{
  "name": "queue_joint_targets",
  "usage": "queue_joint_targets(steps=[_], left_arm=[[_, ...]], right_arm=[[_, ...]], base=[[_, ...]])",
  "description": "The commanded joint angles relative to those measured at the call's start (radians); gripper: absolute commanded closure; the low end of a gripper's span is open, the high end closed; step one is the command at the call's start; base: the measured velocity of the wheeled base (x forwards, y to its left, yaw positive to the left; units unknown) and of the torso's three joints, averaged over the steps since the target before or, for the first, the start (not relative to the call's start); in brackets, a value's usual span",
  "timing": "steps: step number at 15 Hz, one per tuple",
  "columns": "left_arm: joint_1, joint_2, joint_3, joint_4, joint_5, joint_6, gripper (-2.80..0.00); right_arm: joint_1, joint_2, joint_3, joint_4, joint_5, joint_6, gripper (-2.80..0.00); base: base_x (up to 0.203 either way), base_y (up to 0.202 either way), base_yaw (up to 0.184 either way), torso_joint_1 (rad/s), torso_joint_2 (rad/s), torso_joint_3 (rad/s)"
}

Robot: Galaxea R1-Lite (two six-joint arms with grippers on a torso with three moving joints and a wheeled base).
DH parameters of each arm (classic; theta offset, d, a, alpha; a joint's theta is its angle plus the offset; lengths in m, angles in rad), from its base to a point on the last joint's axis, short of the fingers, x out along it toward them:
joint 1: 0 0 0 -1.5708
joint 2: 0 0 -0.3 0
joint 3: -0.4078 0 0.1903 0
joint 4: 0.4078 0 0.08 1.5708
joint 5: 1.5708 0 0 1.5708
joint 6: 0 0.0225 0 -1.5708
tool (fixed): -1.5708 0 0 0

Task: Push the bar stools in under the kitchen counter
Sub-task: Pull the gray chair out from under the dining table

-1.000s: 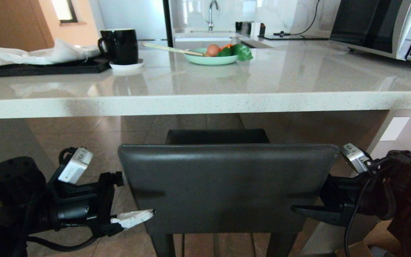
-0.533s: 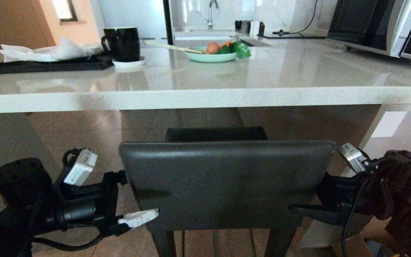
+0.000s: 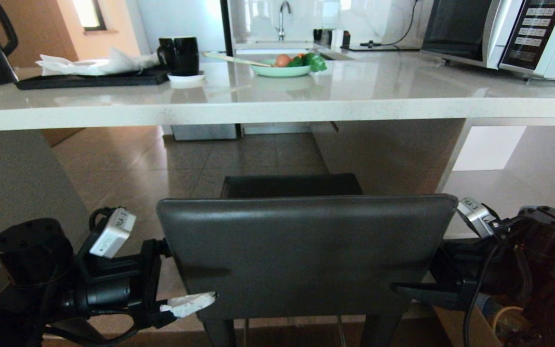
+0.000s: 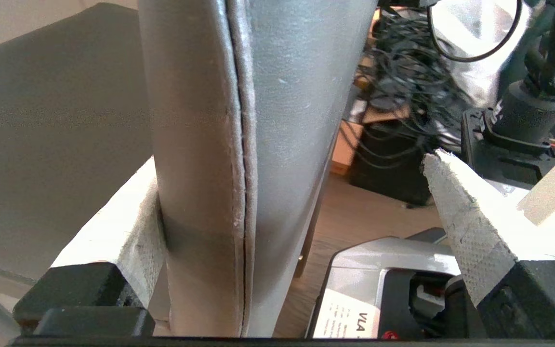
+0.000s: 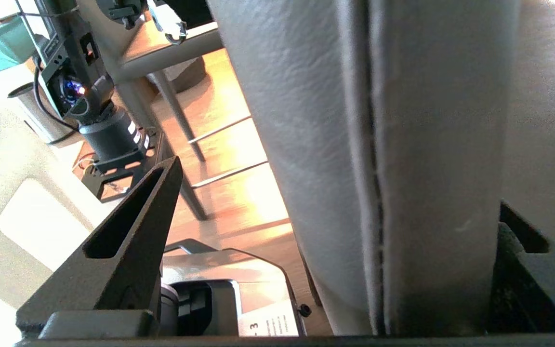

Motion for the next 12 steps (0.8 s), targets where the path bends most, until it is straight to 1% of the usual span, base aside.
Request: queue_joint_targets(steps=[1,4,12], left_arm=[[0.000,-0.007,0.000,-0.009,-0.006,0.000,-2.80],[0.001,-0.016,0.007,-0.009,-0.006,0.000,-2.80],[-0.003,-0.023,0.026,-0.009,-0.005,0.000,-2.80]], right_arm=[[0.001,-0.005,0.011,-0.006,0.007,0.000,-2.80],[0.002,-0.010,0.037,-0.006,0.006,-0.005,-2.80],[0.028,-0.025,0.040,-0.006,0.004,-0.005,-2.80]], base=[[-0.192,0.000,-0.003,0.002,0.00,0.001],[-0.197,0.000,-0.003,0.000,0.00,0.003],[-0.194,0.000,-0.001,0.002,0.00,0.002]])
